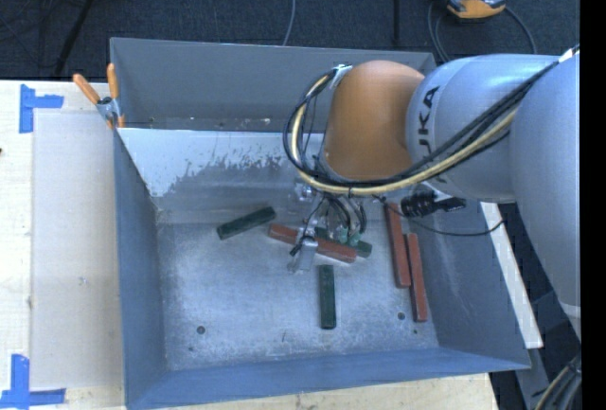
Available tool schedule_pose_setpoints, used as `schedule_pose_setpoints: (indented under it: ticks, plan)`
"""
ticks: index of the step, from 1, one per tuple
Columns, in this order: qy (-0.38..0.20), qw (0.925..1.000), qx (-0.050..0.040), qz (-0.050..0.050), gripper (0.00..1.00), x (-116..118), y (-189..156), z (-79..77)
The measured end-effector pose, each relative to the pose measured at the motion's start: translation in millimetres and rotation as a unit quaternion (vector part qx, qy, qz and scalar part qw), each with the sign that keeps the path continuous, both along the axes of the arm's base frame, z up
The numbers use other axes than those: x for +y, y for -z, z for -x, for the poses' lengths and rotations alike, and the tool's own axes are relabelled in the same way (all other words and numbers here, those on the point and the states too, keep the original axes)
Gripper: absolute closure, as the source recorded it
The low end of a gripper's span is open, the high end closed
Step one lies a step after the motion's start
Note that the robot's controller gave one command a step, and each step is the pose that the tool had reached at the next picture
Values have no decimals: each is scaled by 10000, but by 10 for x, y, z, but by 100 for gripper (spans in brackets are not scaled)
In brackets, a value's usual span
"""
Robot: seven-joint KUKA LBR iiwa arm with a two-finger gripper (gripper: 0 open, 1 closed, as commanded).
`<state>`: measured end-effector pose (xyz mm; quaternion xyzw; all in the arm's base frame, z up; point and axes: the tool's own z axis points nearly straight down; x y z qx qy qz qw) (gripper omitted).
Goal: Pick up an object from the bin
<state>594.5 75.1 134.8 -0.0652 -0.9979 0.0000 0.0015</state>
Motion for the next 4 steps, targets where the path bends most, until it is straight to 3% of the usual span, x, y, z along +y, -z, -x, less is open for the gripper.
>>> schedule_pose_setpoints:
  ticks: [1, 2, 3, 4]
  plan:
    - [-1170, 9931, -19, -2, 0, -241, 130, -25]
    - [-1994, 9799, -13, -2, 0, -464, 390, -97]
    - [800, 9968, -40, -11, 100, -1228, 613, -84]
    - [803, 9968, -40, -12, 100, -1228, 614, -83]
